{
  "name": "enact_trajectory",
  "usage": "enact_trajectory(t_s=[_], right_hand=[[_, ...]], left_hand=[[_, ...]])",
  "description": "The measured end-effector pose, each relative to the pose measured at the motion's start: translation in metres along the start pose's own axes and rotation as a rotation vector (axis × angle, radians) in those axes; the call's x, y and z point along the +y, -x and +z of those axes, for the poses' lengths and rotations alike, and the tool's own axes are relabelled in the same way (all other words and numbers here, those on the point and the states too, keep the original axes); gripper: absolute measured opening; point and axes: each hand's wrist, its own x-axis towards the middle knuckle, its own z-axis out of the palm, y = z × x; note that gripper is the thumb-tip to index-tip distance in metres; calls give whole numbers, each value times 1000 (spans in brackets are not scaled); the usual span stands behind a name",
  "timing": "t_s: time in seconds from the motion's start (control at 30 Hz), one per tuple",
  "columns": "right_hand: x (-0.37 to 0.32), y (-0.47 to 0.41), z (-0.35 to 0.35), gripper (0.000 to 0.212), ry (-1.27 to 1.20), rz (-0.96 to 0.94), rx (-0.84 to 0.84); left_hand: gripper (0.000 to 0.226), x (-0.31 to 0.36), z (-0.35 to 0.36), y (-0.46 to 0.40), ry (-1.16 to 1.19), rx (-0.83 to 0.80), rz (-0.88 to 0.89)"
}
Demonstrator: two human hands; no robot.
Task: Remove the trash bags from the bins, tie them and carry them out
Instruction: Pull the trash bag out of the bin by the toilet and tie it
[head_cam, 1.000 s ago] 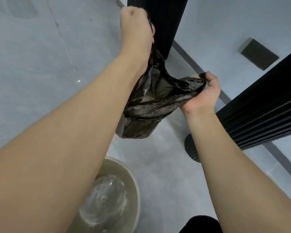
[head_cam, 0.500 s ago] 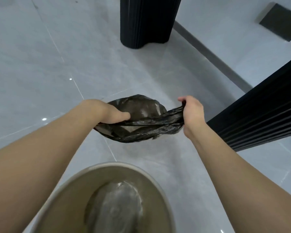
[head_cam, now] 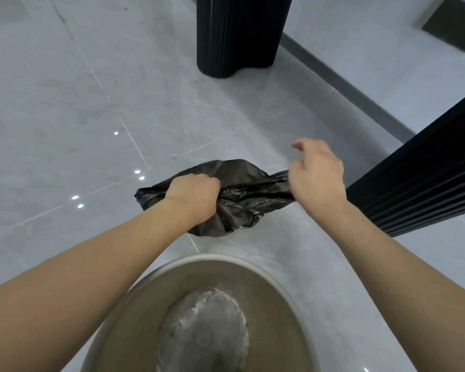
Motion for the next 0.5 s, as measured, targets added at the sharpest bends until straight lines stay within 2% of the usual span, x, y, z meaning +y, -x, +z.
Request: enact_trajectory(t_s=[0.03,0.1,0.2,0.27,0.37,0.5], right_hand=[[-5,7,1,59,141,-179,-50],[-14,18,6,75,368,-388,-198],[-15,28,22,83,701,-472,-359],[-14,31,31,70,881,-451,-420],[-12,31,34,33,851,-347,-451],[2,28,33,31,751,-174,-484]], left_hand=[[18,-2,-1,0,20,22,-5],[10,-3,-3,1,47,43,-8],[5,0,-5,6,109,17,-3],[5,4,-5,10,129,-14,21],[8,8,-5,15,19,-33,41],[24,-1,-3,17,-239,-214,-113]])
